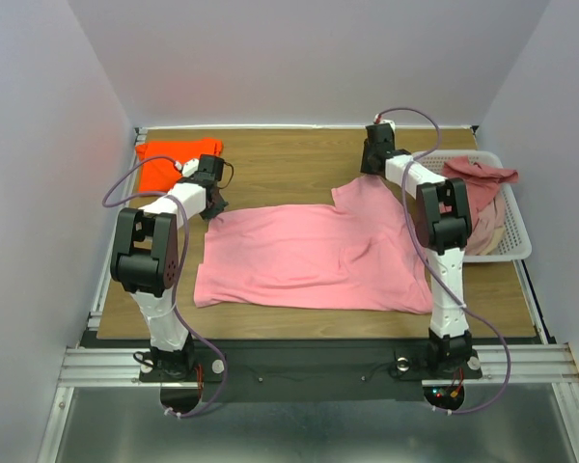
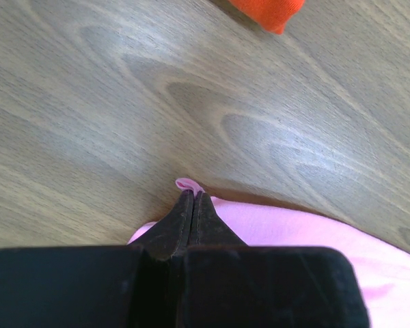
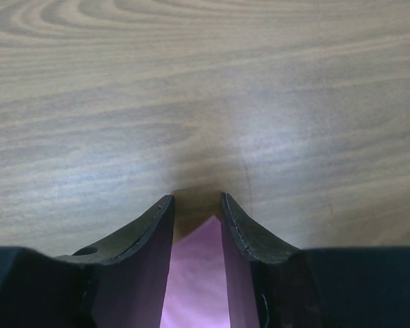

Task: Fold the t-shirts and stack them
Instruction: Fold the tshirt

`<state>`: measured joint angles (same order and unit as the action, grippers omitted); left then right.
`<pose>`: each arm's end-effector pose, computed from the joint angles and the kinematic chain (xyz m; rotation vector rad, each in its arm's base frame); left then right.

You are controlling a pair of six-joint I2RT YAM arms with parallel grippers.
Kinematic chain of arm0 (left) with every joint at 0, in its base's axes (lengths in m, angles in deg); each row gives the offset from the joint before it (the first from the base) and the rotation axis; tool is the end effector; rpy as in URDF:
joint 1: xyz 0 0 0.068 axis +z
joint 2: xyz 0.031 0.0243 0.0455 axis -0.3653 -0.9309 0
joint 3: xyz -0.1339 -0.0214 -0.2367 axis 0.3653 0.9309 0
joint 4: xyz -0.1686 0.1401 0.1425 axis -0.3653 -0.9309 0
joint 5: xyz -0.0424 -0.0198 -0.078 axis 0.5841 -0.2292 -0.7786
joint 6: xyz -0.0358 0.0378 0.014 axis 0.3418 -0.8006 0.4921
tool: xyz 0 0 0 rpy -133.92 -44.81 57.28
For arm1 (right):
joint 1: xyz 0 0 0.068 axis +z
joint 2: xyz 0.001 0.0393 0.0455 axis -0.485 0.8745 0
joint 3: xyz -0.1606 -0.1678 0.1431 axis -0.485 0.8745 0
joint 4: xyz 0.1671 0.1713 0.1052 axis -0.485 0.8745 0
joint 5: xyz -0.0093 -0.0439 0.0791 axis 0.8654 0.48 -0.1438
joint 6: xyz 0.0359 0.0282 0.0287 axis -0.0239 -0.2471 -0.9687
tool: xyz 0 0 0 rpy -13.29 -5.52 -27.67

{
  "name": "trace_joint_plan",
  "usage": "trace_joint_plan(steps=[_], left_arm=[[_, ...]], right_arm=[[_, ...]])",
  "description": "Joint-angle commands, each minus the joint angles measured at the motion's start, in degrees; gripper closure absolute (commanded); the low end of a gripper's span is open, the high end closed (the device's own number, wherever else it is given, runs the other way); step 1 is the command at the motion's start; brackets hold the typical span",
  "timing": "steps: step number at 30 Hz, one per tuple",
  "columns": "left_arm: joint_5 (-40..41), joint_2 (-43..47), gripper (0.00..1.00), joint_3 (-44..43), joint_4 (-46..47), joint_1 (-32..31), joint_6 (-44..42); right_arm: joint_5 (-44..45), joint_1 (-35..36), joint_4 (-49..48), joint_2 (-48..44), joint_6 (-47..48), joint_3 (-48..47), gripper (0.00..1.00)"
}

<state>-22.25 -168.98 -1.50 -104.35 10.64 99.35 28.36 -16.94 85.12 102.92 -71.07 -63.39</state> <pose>0.3837 -0.0630 0.1878 -0.6632 2.3533 -0.0143 0.5224 0.1012 0.1593 0.1608 2.2786 -0.1094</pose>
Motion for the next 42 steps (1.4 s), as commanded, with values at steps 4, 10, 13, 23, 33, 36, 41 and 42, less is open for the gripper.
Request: trace_joint_plan(steps=[4, 10, 13, 23, 33, 36, 41, 42], left_arm=[[0.7, 0.9, 1.0, 0.4, 0.5, -0.2, -0.3], [0.4, 1.3, 1.0, 0.9, 0.7, -0.2, -0.3], [0.3, 1.1, 1.0, 0.8, 0.8, -0.2, -0.3], [0.0, 1.7, 1.0, 0.0, 0.7, -0.2, -0.8], [-1.2, 7.2, 1.0, 4.6, 1.9, -0.8, -0.7], [-1.5, 10.1, 1.0, 7.5, 2.1, -1.2, -0.6], [-1.8, 13.8, 1.0, 10.5, 2.9, -1.4, -0.3], [-1.8, 14.5, 1.0, 11.1, 2.9, -1.5, -0.3]], right_arm=[[3.7, 0.5, 2.8, -5.2, 0.1, 5.2, 0.53], [3.7, 0.6, 2.8, -3.9, 0.4, 6.0, 0.51], [3.0, 0.6, 2.8, -3.5, 0.0, 6.0, 0.61], [0.8, 0.8, 2.7, -5.7, -1.3, 3.8, 1.0], [-5.6, 1.0, -3.1, -22.4, -2.4, 20.1, 1.0], [-8.3, 1.0, -6.9, -32.0, -4.3, 30.4, 1.0], [-7.3, 1.0, -6.8, -45.0, -6.9, 41.7, 1.0], [-7.9, 1.0, -6.8, -46.9, -7.2, 43.3, 1.0]])
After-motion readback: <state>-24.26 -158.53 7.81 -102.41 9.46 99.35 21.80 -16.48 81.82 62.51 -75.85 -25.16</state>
